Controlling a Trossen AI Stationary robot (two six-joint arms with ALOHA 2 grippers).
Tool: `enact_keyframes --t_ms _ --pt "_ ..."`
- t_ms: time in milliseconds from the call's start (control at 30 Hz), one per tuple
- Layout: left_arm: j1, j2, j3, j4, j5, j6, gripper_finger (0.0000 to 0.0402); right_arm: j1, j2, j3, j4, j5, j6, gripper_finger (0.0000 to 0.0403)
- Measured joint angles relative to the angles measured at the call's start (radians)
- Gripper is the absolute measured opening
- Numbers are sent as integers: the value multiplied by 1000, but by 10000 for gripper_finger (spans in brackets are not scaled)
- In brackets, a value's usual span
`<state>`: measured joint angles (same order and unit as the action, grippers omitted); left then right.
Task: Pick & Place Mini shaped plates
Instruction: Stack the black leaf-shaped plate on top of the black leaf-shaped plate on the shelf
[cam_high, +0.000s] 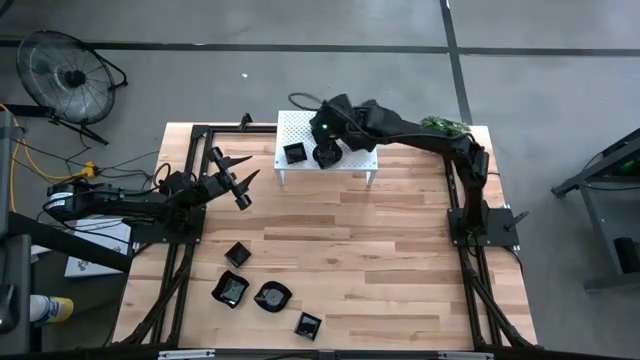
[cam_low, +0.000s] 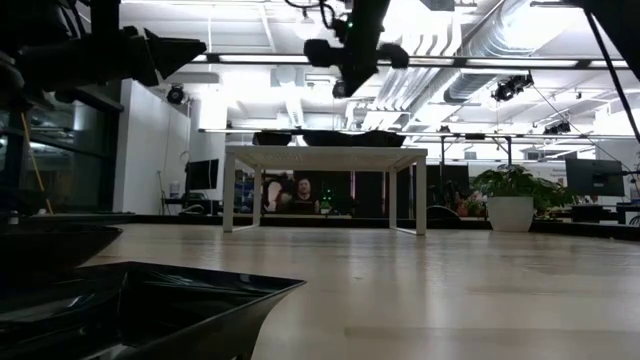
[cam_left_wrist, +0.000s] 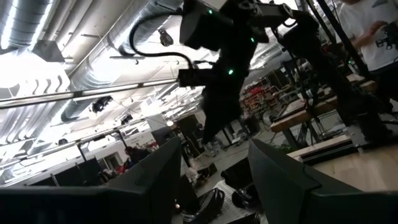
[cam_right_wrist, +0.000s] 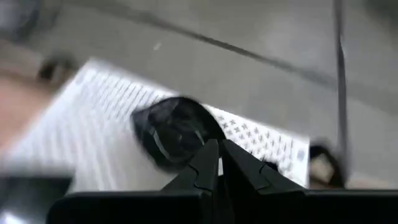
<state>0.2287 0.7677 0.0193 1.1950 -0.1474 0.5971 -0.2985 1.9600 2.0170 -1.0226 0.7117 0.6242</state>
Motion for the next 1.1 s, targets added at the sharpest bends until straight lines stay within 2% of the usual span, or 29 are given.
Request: enact_keyframes --t_ms 233,300,400,567,733,933,1100 --pt "0 0 0 -1 0 8 184 5 -9 -3 -97 -430 -843 31" --pt "0 0 0 -1 0 21 184 15 -4 -4 -131 -484 -1033 36" --pt "0 0 0 -7 0 52 184 25 0 -6 -189 -469 -1243 45" --pt "0 0 0 -16 -3 91 184 24 0 -5 -180 -451 -1385 71" --pt "0 0 0 -16 -4 106 184 18 13 -10 -176 -528 -1437 118" --pt "0 0 0 -18 -33 117 184 17 20 -129 -93 -563 -1551 166" --pt "0 0 0 -34 -46 132 184 23 21 -230 -26 -483 -1636 171"
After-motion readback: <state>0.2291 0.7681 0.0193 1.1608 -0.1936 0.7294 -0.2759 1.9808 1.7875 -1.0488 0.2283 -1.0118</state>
